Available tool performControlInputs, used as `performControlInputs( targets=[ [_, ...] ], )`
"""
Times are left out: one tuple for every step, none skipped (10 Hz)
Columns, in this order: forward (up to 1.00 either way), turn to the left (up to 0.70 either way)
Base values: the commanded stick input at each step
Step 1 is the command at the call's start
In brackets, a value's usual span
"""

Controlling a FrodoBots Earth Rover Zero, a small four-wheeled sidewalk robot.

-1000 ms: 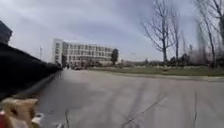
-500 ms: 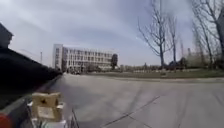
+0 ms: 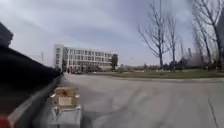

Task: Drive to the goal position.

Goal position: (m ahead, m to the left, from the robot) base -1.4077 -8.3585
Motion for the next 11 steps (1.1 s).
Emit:
performControlInputs(
  targets=[
    [0.0, 0.0],
    [0.0, 0.0],
    [0.0, 0.0],
    [0.7, 0.0],
    [0.7, 0.0],
    [0.7, 0.0],
    [0.7, -0.1],
    [0.7, -0.35],
    [0.7, -0.35],
    [0.7, -0.35],
    [0.7, -0.35]
  ],
)
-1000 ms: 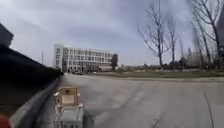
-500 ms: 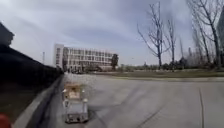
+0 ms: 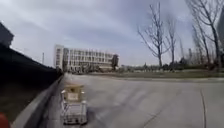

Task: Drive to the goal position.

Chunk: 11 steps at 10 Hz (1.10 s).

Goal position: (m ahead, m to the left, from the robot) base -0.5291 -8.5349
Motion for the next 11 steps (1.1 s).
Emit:
performControlInputs(
  targets=[
    [0.7, -0.35],
    [0.7, -0.35],
    [0.7, -0.35],
    [0.7, -0.35],
    [0.7, -0.35],
    [0.7, -0.35],
    [0.7, -0.35],
    [0.7, -0.29],
    [0.47, 0.0],
    [0.0, 0.0],
    [0.0, 0.0]
  ],
)
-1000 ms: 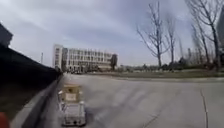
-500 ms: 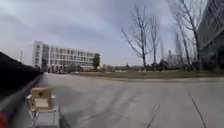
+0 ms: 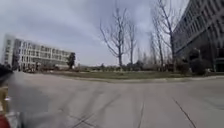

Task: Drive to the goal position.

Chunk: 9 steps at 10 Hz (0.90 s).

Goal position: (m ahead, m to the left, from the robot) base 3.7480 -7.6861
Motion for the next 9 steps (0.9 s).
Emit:
performControlInputs(
  targets=[
    [0.0, 0.0],
    [0.0, 0.0],
    [0.0, 0.0],
    [0.0, 0.0],
    [0.0, 0.0],
    [0.0, 0.0],
    [0.0, 0.0],
    [0.5, -0.11],
    [0.54, -0.44]
  ],
)
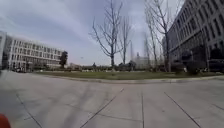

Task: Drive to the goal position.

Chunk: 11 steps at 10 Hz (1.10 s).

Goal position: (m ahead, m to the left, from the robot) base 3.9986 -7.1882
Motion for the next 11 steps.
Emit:
performControlInputs(
  targets=[
    [0.61, -0.37],
    [0.7, -0.35],
    [0.7, -0.35],
    [0.7, -0.35],
    [0.7, -0.35],
    [0.7, -0.35],
    [0.7, -0.35],
    [0.7, -0.35],
    [0.7, -0.35],
    [0.7, -0.35],
    [0.7, -0.35]
  ],
)
